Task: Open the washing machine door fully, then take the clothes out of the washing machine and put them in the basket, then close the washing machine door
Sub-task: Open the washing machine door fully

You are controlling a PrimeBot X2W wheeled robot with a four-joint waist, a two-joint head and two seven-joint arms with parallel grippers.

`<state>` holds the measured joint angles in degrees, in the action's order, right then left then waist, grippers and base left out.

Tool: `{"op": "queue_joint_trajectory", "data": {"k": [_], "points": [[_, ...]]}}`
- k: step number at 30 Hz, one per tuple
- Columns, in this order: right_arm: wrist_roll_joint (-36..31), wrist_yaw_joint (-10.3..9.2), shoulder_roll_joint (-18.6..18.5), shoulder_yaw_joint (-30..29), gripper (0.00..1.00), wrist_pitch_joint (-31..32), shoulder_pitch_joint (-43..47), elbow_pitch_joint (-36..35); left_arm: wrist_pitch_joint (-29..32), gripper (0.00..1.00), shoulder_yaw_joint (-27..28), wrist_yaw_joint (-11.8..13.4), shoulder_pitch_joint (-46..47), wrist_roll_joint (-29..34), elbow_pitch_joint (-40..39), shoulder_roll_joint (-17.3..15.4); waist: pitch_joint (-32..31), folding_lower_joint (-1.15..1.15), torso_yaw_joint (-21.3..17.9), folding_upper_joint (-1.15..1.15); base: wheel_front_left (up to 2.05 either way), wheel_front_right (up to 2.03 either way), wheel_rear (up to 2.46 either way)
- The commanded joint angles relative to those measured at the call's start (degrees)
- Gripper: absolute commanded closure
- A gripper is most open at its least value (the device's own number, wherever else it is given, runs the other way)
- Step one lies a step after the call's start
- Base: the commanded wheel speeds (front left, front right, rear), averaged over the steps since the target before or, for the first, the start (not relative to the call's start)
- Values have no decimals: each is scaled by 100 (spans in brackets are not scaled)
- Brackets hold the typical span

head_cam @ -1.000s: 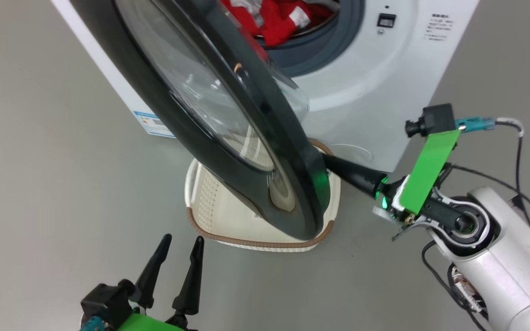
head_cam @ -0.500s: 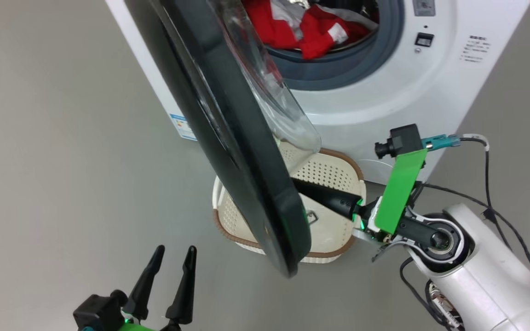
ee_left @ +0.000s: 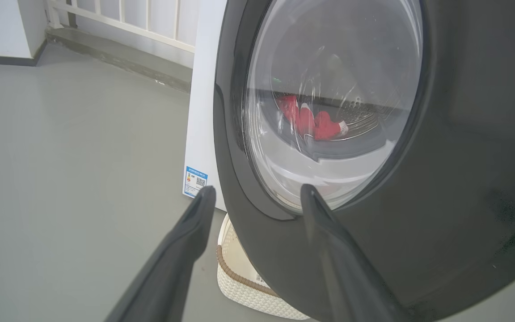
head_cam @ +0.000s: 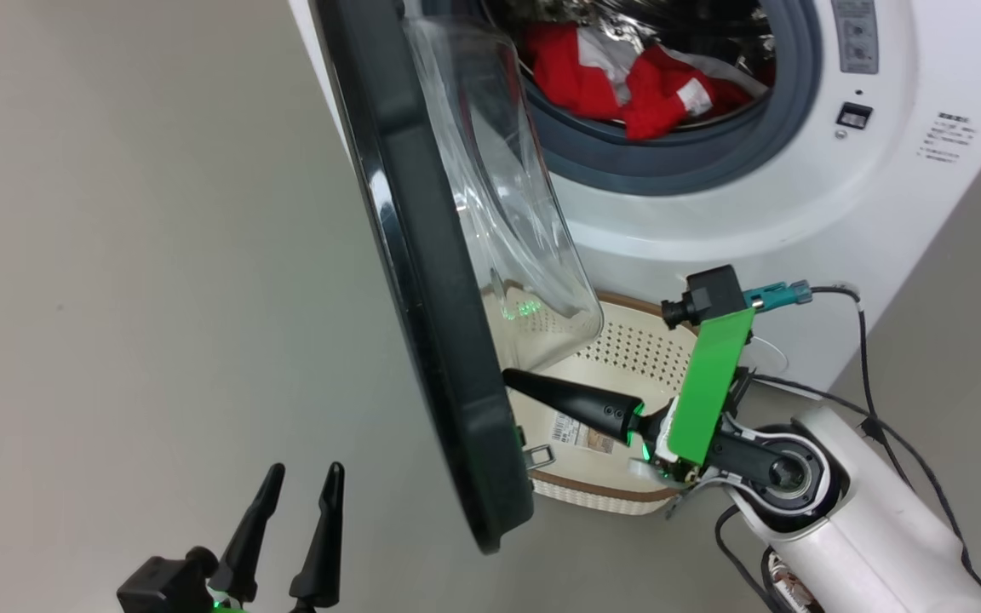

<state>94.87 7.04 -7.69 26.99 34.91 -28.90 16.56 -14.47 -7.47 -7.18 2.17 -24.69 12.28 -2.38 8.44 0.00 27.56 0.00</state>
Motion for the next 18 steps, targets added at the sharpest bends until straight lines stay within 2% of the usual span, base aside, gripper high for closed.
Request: {"op": "queue_joint_trajectory", "data": {"k": [1,18], "points": [[-73,45,206,96,100,60,49,-154,-52,0,220,-31,16,55,-157,-50,-72,0,127,0,0,0,0],[-93,45,450,238,100,227,-68,-37,-53,0,509,-31,-131,45,-352,-50,-105,0,258,0,0,0,0]]}}
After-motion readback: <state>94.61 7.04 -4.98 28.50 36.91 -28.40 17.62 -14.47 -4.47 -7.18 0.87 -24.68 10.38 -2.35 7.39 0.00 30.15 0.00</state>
